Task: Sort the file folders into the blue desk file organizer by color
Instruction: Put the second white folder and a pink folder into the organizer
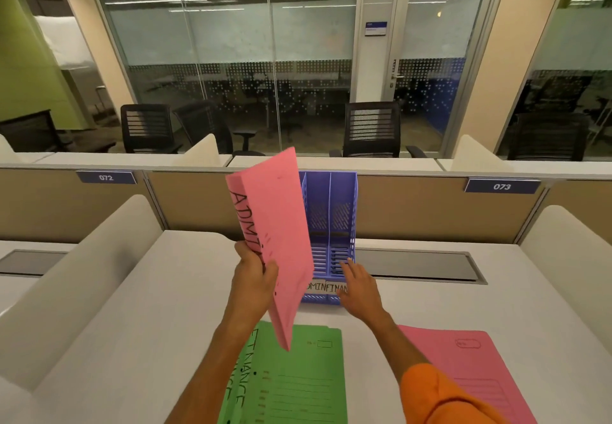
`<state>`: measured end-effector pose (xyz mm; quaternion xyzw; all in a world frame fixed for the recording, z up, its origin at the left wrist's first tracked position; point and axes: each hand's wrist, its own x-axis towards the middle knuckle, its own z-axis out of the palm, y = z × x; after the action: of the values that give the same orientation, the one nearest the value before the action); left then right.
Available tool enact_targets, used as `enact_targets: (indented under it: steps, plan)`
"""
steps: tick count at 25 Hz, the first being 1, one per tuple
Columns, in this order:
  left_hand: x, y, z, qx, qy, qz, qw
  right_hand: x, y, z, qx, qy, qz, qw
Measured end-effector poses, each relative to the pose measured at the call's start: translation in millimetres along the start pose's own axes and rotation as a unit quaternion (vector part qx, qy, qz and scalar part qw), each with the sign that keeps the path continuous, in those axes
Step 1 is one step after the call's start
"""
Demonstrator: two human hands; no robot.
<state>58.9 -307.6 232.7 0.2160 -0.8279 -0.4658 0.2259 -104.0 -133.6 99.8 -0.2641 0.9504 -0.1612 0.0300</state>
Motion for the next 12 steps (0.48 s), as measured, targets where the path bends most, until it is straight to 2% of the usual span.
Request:
enact_targets:
  steps: [5,12]
  plan:
    - [30.0,21.4,14.8,0.003,0.078,0.044,0.996,5.4,-3.6,23.1,-0.077,-0.051,-0.040,0.995]
    - [69.9,21.6,71.1,-0.039,0.140,0.090,0.985,8.0,3.3,40.9,-0.070,-0.077,-0.027,0.994]
